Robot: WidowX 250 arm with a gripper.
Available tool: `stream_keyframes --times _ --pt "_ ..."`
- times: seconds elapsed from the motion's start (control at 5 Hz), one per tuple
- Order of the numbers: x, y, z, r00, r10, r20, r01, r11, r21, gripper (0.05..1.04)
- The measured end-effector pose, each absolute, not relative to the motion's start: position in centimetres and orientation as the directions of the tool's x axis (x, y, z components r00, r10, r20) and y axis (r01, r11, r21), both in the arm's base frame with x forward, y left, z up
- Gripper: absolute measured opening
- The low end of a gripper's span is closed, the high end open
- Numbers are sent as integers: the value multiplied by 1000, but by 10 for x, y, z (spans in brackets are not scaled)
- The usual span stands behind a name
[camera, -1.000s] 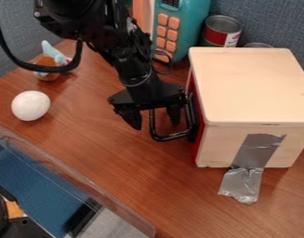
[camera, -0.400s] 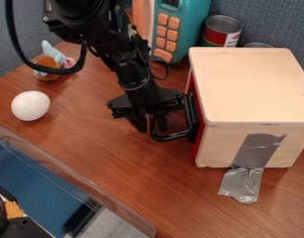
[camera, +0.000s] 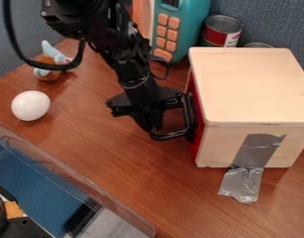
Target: Open the drawer
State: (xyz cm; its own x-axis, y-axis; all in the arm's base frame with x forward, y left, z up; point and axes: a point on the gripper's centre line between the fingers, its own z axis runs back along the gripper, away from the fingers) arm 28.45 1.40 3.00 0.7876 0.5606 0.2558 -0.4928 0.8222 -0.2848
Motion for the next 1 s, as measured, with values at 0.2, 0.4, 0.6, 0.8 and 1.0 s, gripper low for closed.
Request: stream_keyframes --times 0.2,0.4,0.6,0.8,1.0 --pt "275 20 30 781 576 240 -510 811 -287 136" --pt "263 31 24 774 597 213 -528 793 -304 136" --pt "250 45 19 772 607 190 -545 785 -293 136" --pt "239 59 17 781 601 167 -542 786 -297 136" --pt "231 73 17 813 567 133 -515 807 -289 136"
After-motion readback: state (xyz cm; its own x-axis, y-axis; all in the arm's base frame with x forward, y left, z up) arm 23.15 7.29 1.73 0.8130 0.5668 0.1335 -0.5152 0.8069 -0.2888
